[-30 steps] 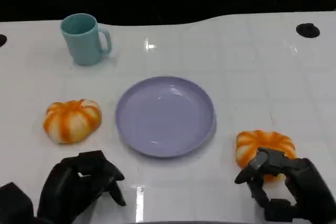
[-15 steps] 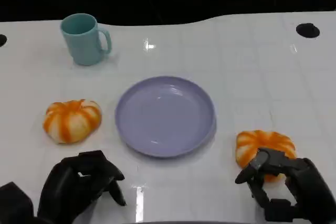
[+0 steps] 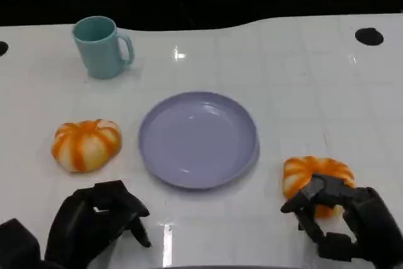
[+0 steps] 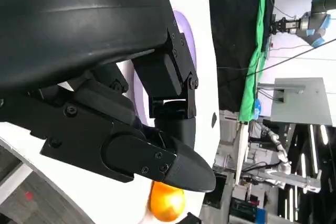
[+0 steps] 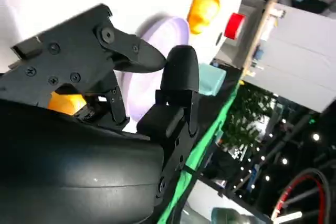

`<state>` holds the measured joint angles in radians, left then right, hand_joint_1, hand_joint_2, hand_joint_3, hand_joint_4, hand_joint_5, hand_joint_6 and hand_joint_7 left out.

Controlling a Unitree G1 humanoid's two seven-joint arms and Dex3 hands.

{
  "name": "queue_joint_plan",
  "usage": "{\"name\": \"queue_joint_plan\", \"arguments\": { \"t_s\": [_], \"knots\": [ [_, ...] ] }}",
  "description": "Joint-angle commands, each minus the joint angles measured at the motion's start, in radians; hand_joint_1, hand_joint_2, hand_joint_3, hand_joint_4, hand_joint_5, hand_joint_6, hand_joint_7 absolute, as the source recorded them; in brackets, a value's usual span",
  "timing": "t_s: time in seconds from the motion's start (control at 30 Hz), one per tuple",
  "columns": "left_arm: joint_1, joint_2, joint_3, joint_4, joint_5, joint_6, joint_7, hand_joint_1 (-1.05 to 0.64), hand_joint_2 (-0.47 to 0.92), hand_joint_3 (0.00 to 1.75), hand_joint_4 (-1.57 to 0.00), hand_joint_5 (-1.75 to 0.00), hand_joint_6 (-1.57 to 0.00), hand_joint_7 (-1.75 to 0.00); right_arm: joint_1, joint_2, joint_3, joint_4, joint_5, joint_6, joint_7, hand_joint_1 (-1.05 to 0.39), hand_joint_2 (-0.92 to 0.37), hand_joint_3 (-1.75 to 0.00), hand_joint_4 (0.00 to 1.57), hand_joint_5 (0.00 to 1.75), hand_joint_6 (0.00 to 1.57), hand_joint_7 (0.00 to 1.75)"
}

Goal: Grasp the bread from the table and place it into the plate.

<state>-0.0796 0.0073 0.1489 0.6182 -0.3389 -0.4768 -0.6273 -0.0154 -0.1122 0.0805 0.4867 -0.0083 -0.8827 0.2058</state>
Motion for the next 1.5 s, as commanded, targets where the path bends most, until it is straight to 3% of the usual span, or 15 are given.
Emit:
{"name": "queue_joint_plan", "arguments": {
  "t_s": [0.03, 0.17, 0.47, 0.7, 0.9, 1.13, 1.5],
  "knots": [
    [-0.008, 0.011, 0.008, 0.001, -0.002, -0.004, -0.001, -0.94, 0.92, 0.04, -1.15, -1.23, -1.18, -0.80, 0.018, -0.026, -0.015, -0.083, 0.002, 0.044, 0.006, -0.37, -0.85, -0.32, 0.52, 1.03, 0.54, 0.56],
    [-0.006, 0.013, 0.007, 0.000, 0.001, -0.006, 0.000, -0.95, 0.92, 0.04, -1.15, -1.23, -1.19, -0.81, 0.024, -0.061, -0.040, -0.162, -0.118, 0.070, -0.044, -0.43, -0.91, -0.12, 0.31, 0.82, 0.43, 0.36],
    [-0.004, 0.014, 0.007, -0.004, -0.003, -0.002, -0.005, -0.94, 0.92, 0.03, -1.14, -1.24, -1.18, -0.82, 0.042, -0.158, -0.072, -0.306, -0.436, 0.138, -0.179, -0.48, -0.90, -0.02, 0.07, 0.60, 0.30, 0.15],
    [-0.004, 0.011, 0.006, -0.008, 0.000, 0.001, 0.005, -0.94, 0.92, 0.03, -1.15, -1.23, -1.19, -0.82, 0.082, -0.226, -0.058, -0.500, -0.623, 0.314, -0.174, -0.50, -0.87, 0.00, 0.00, 0.39, 0.23, 0.06],
    [-0.003, 0.011, 0.005, -0.010, 0.002, 0.002, 0.007, -0.94, 0.92, 0.03, -1.16, -1.23, -1.19, -0.81, 0.097, -0.261, -0.024, -0.598, -0.700, 0.435, -0.147, -0.46, -0.81, 0.00, 0.00, 0.25, 0.23, 0.03],
    [-0.004, 0.009, 0.003, -0.011, 0.004, -0.001, 0.008, -0.94, 0.92, 0.04, -1.16, -1.22, -1.20, -0.81, 0.080, -0.294, 0.020, -0.623, -0.795, 0.535, -0.136, -0.46, -0.80, 0.00, 0.00, 0.26, 0.23, 0.02],
    [0.000, 0.007, 0.004, -0.018, -0.001, 0.003, 0.003, -0.94, 0.92, 0.03, -1.17, -1.20, -1.21, -0.78, -0.026, -0.322, 0.120, -0.447, -0.903, 0.597, -0.220, -0.50, -0.81, 0.00, 0.04, 0.31, 0.26, 0.01]
  ]
}}
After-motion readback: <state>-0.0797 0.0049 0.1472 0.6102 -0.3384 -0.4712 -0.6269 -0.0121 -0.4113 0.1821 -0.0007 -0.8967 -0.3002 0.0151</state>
